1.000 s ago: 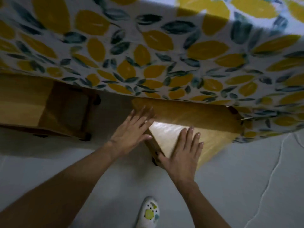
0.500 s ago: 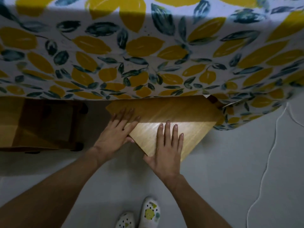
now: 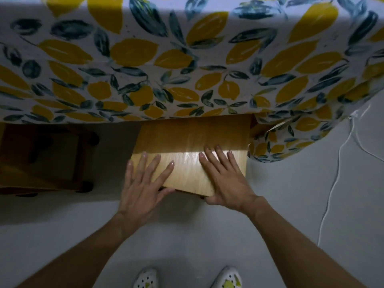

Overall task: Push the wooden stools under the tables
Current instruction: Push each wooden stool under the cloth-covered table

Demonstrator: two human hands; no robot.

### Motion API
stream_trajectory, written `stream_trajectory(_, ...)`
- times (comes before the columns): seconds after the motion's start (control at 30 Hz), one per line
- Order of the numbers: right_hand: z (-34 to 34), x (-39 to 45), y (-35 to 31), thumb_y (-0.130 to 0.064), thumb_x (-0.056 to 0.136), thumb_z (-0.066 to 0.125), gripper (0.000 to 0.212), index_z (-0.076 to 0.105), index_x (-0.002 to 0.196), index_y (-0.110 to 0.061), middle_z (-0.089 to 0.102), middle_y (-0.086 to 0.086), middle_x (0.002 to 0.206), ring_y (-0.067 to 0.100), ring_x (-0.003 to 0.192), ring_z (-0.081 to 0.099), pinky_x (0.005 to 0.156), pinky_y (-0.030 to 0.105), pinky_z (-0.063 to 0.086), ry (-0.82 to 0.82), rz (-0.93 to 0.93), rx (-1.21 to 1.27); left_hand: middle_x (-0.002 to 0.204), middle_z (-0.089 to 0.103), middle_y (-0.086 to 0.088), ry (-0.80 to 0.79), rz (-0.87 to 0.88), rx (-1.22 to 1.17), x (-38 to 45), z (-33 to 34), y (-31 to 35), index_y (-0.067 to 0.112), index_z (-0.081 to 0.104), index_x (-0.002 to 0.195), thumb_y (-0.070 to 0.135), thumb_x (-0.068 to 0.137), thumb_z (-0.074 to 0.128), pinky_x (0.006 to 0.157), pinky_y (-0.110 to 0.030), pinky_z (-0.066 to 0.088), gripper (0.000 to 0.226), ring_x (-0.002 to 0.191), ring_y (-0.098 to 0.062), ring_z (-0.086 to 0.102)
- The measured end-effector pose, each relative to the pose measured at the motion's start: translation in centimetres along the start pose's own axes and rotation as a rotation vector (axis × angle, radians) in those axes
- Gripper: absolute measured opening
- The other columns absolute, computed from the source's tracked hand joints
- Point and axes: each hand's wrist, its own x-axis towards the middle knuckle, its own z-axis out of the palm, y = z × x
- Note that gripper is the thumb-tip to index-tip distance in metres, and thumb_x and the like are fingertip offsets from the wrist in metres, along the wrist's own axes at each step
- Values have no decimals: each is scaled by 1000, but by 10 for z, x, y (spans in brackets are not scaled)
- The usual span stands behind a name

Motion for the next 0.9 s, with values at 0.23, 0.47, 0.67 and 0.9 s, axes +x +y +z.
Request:
stream_trajectory(0.23, -4, -6, 56, -65, 60, 73, 123, 0, 151, -27, -6, -3, 161, 20, 146, -14, 115, 48, -7, 10, 35, 19, 158, -2, -11, -4, 5, -35, 30, -2, 40, 42, -2, 147, 63, 91, 10, 114, -57, -3, 60, 143, -39, -11)
stream_trajectory(0.47, -6, -3, 72, -56, 59, 76, 125, -5, 151, -31, -7, -6, 161, 18, 146, -16, 114, 46, -14, 13, 0, 71, 157, -10, -12, -56, -24, -23, 39, -8, 50, 41, -6, 147, 61, 90, 5, 113, -58, -1, 61, 142, -39, -15)
stream_trajectory(0.67, -8, -3, 92, -56, 61, 76, 125, -10, 149, -35, -17, -11, 157, 17, 144, -22, 114, 47, -15, 9, -48, 73, 158, -5, -13, -82, -86, -75, 38, -9, 75, 39, -5, 147, 62, 90, 0, 112, -59, 4, 62, 142, -41, -10)
stream_trajectory(0.9, -9, -17, 85, -50, 70, 74, 117, -11, 149, -36, -13, -4, 160, 26, 145, -17, 115, 49, -7, 0, 19, 79, 147, -36, -6, -213, -121, -129, 36, -15, 84, 43, -24, 140, 64, 82, -10, 111, -52, -12, 64, 137, -37, -30)
